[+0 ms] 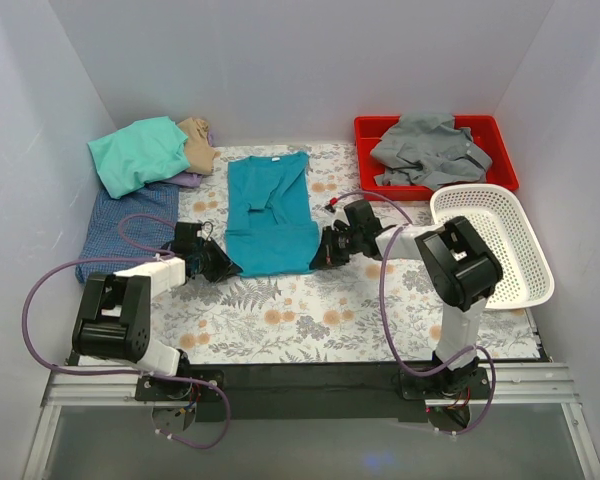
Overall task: Fold and stack the t-shirts
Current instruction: Fold the tshirt
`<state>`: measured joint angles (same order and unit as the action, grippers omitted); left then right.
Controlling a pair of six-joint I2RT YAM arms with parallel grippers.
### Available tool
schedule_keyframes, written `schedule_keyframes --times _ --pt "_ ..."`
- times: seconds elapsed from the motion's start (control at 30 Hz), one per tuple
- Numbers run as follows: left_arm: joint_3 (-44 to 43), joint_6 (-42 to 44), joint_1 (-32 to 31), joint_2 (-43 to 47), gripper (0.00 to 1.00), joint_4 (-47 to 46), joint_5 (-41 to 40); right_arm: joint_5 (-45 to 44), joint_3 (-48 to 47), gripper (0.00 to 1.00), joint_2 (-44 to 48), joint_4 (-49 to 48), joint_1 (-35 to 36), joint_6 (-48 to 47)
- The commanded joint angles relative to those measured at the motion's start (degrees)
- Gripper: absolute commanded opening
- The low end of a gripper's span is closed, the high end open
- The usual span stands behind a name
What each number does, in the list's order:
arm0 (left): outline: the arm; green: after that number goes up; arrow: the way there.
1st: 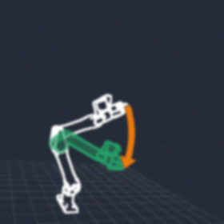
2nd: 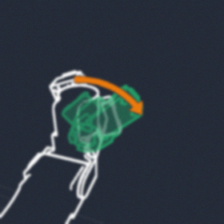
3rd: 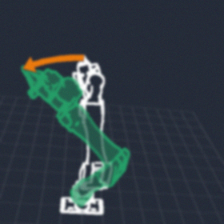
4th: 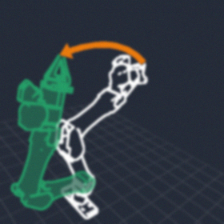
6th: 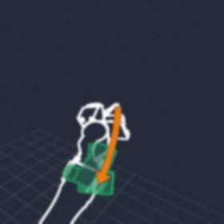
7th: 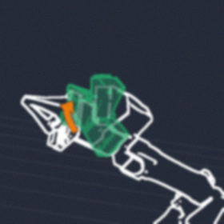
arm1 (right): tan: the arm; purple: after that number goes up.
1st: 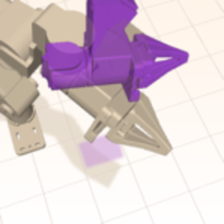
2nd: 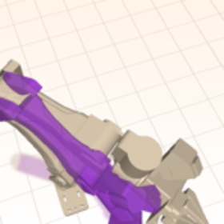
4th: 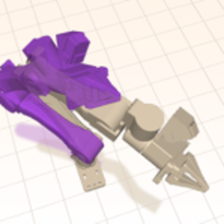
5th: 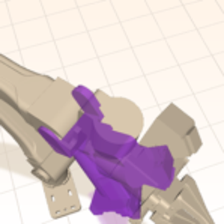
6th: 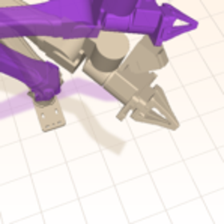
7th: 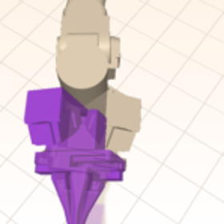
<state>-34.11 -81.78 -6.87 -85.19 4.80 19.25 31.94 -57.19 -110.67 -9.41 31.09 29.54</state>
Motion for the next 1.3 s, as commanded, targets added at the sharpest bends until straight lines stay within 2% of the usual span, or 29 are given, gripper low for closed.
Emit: schedule_keyframes --times 0.0,0.23,0.4,0.53,0.63,0.73,0.9,1.0,1.27 --pt "1.2 1.5 -0.2 4.6 0.0 4.8 2.8 -0.3 5.0 0.01 7.4 1.1 0.4 -1.9" --pt "1.2 1.5 -1.6 15.3 0.0 15.0 4.2 -2.0 14.9 0.01 21.2 6.3 3.2 -1.5" --pt "2.8 -1.3 -5.1 24.6 0.0 22.1 3.6 -5.9 21.6 0.01 32.2 9.1 8.5 2.6" --pt "2.2 -5.6 -10.8 30.9 0.0 25.8 2.6 -9.0 23.6 0.01 39.7 11.3 12.4 6.5" --pt "0.4 -6.9 -12.0 32.5 0.0 28.0 1.1 -11.4 22.2 0.01 44.1 13.1 12.6 7.4" --pt "-3.9 -5.7 -12.0 30.4 0.0 28.4 -0.8 -15.6 17.8 0.05 45.6 15.6 12.6 5.0" --pt "-13.2 -3.0 -12.0 22.6 0.0 28.7 -4.5 -19.8 8.6 0.07 40.6 19.2 11.6 0.1" --pt "-18.4 -2.4 -11.9 18.9 0.0 27.2 -6.4 -19.6 3.9 0.06 36.4 20.0 9.5 -2.7" --pt "-28.8 0.4 -10.9 2.5 0.0 22.4 -8.4 -15.2 -6.0 0.06 24.5 20.0 1.1 -6.8"
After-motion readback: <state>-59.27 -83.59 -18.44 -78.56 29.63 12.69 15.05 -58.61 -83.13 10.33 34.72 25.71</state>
